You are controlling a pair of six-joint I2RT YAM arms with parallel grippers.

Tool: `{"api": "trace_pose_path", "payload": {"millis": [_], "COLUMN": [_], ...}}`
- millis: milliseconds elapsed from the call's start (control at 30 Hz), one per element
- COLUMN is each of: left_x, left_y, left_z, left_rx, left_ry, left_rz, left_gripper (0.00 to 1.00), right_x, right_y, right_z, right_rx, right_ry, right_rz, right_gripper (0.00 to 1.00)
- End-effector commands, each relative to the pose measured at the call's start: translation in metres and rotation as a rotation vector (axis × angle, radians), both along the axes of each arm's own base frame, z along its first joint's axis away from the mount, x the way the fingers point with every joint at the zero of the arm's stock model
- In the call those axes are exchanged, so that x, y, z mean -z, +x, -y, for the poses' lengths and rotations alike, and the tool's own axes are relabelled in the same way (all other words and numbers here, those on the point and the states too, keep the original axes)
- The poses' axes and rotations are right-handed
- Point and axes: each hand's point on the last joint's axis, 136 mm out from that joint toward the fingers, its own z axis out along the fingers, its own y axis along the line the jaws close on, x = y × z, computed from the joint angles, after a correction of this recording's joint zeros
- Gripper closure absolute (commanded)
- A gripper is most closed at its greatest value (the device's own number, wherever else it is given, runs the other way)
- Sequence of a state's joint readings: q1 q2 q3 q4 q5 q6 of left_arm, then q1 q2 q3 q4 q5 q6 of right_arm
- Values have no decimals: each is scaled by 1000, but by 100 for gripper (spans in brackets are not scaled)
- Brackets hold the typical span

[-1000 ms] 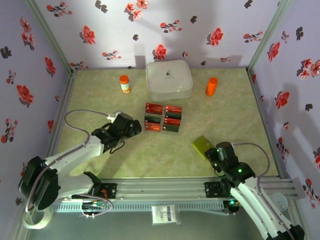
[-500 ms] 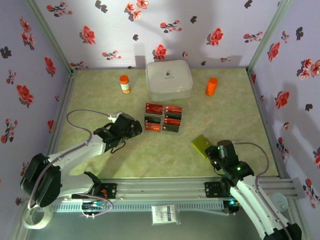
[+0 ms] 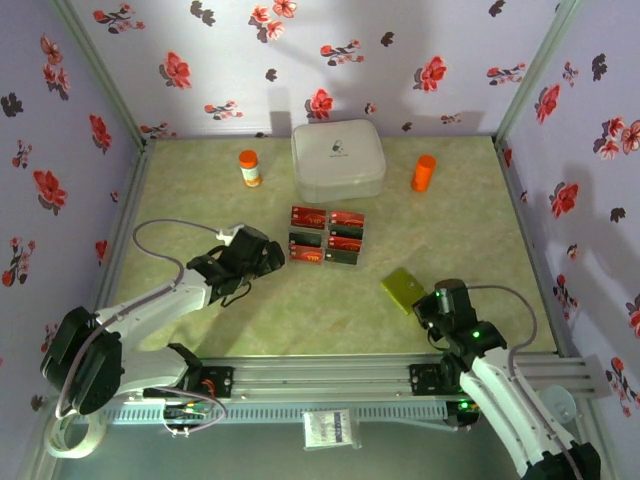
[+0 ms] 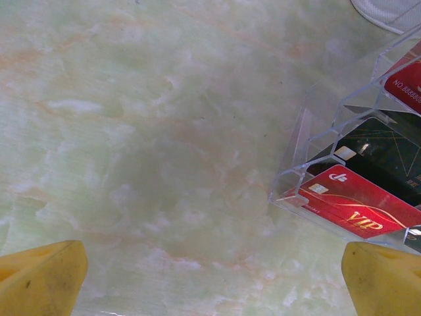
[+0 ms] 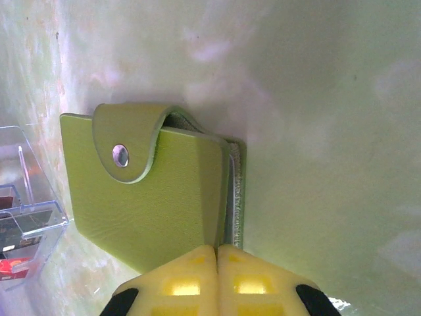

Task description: Put the credit cards into the card holder

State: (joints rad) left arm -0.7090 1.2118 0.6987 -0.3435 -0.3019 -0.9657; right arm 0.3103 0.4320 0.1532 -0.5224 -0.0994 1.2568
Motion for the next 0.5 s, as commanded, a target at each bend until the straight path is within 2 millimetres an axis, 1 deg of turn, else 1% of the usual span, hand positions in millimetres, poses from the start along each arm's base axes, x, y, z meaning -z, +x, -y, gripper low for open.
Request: {"api": "trace_pose_path", "payload": {"millis": [0, 67, 233, 433, 467], "left_x": [-8, -11, -29, -57, -61], "left_y": [1, 1, 4, 7, 8], "left_z": [5, 5, 12, 28, 32], "left_rx": [-4, -9, -5, 26, 32], "left_ry": [-37, -46, -110, -226, -245], "left_rz": [16, 21, 58, 100, 103], "left_gripper": [0, 0, 0, 0, 0], "right_x": [10, -4, -50, -113, -118], "right_y": [1, 7, 23, 44, 48], "right_z": [-9, -13, -24, -43, -46], "right_rx": [-45, -57, -97, -165, -172], "right_ry": [41, 57, 106, 170, 180], "right_rz": [28, 63, 165, 305, 305], "right_gripper": [100, 100, 100, 100, 100]}}
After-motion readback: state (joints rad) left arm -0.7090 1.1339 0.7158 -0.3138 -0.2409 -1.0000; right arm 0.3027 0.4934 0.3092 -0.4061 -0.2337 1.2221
